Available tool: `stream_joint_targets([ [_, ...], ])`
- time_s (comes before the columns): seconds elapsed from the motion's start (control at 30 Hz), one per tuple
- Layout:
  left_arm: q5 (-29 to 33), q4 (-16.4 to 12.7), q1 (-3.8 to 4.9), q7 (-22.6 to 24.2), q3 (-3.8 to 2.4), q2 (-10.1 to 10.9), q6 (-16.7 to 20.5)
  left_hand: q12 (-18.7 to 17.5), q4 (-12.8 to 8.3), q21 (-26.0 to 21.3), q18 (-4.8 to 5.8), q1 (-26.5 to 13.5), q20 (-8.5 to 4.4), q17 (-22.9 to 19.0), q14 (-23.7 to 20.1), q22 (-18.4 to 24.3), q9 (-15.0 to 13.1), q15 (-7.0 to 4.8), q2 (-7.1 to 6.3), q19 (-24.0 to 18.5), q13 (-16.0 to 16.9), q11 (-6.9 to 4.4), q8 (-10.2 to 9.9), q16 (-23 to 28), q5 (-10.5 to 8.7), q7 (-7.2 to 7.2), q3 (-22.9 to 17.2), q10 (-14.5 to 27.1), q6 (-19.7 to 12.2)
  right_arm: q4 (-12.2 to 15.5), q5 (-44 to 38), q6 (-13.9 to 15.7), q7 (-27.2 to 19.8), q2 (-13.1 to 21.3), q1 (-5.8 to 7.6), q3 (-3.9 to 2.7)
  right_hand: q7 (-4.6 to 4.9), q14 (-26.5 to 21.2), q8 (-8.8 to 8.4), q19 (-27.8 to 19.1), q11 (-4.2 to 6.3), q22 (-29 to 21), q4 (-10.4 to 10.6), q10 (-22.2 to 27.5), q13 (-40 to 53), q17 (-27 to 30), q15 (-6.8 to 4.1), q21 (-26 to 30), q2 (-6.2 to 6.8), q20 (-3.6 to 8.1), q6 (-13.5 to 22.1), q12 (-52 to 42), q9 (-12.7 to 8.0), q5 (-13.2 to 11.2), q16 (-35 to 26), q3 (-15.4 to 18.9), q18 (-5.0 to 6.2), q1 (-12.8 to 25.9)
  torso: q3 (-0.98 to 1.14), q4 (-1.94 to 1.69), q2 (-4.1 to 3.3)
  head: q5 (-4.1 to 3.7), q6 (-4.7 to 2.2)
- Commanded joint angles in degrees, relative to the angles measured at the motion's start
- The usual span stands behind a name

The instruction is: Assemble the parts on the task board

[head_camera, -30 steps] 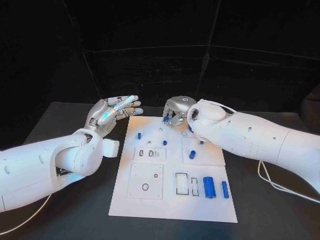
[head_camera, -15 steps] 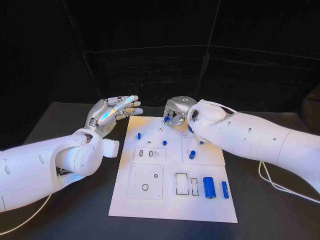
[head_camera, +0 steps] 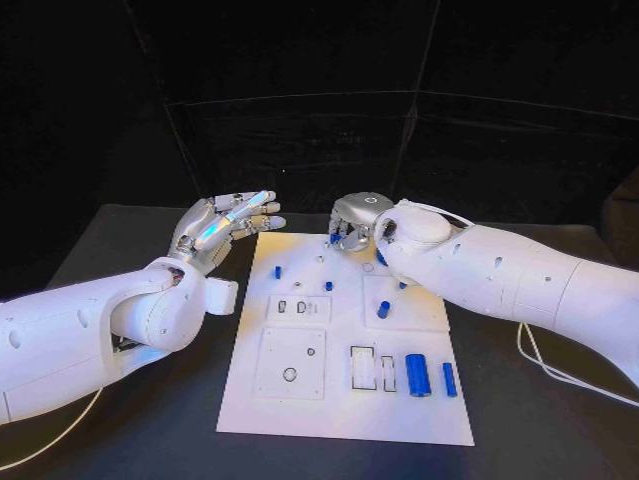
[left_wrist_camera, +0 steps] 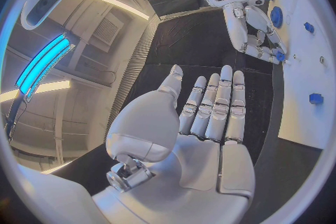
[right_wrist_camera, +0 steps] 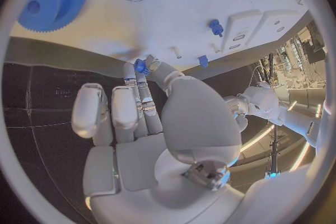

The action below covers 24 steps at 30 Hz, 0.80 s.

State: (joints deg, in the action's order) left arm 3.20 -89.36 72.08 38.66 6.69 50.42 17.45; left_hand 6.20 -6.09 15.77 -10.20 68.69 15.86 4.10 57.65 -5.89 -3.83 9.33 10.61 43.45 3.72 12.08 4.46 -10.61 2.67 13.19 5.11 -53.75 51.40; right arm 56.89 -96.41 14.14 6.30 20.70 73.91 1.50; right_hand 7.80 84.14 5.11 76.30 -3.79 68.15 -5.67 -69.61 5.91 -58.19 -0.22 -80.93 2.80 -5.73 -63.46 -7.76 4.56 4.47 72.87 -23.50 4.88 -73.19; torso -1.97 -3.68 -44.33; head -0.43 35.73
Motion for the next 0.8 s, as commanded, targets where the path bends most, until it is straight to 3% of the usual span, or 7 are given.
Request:
stream_joint_targets([
  [0.03,0.0,0.0,0.11,1.2,-0.05,-0.1,-0.7,-0.3,-0.5,-0.3,-0.34,0.2,-0.04,-0.1,0.4,0.1,0.1,-0.01,-0.28,0.5,-0.1,-0.03,-0.4,0.3,0.10,1.99,-0.1,0.4,0.1,0.1,-0.7,-0.8,0.0,-0.2,0.13,-0.03,0.01,0.8,0.16,0.5,-0.06,0.0,0.2,-0.2,-0.1,0.0,-0.44,-0.2,-0.40,0.05,-0.4,0.2,0.3,0.2,0.3,-0.1,-0.41,-0.3,-0.03,0.02,-0.01,0.08,0.06],
  [0.37,0.0,0.0,0.11,1.2,-0.05,-0.1,-0.8,-0.3,-0.5,-0.3,-0.34,0.2,-0.04,-0.1,0.4,0.1,0.1,-0.01,-0.28,0.5,-0.1,-0.03,-0.4,0.3,0.10,1.99,-0.1,0.4,0.1,-0.1,-0.7,-1.7,-0.1,-0.8,0.13,-0.03,0.01,0.8,0.16,0.5,-0.06,0.0,0.2,-0.2,-0.1,0.0,-0.44,-0.2,-0.40,0.05,-0.4,0.2,0.3,0.2,0.3,-0.1,-0.41,-0.3,-0.05,-0.07,-0.01,0.04,0.20],
  [0.8,0.0,0.1,0.11,1.1,-0.05,-0.1,-0.7,-0.3,-0.5,-0.3,-0.34,0.2,-0.04,-0.1,0.4,0.1,0.1,-0.01,-0.28,0.5,-0.1,-0.03,-0.4,0.3,0.10,1.99,-0.1,0.4,0.1,0.1,-0.7,1.1,-1.1,-0.8,0.13,-0.03,0.11,0.7,0.11,0.4,-0.39,0.1,0.2,1.0,-0.3,0.1,-0.27,-0.2,-0.06,-0.01,-0.6,1.3,0.4,0.0,0.2,-0.4,-0.43,-0.4,-0.01,0.02,0.01,0.27,0.29],
])
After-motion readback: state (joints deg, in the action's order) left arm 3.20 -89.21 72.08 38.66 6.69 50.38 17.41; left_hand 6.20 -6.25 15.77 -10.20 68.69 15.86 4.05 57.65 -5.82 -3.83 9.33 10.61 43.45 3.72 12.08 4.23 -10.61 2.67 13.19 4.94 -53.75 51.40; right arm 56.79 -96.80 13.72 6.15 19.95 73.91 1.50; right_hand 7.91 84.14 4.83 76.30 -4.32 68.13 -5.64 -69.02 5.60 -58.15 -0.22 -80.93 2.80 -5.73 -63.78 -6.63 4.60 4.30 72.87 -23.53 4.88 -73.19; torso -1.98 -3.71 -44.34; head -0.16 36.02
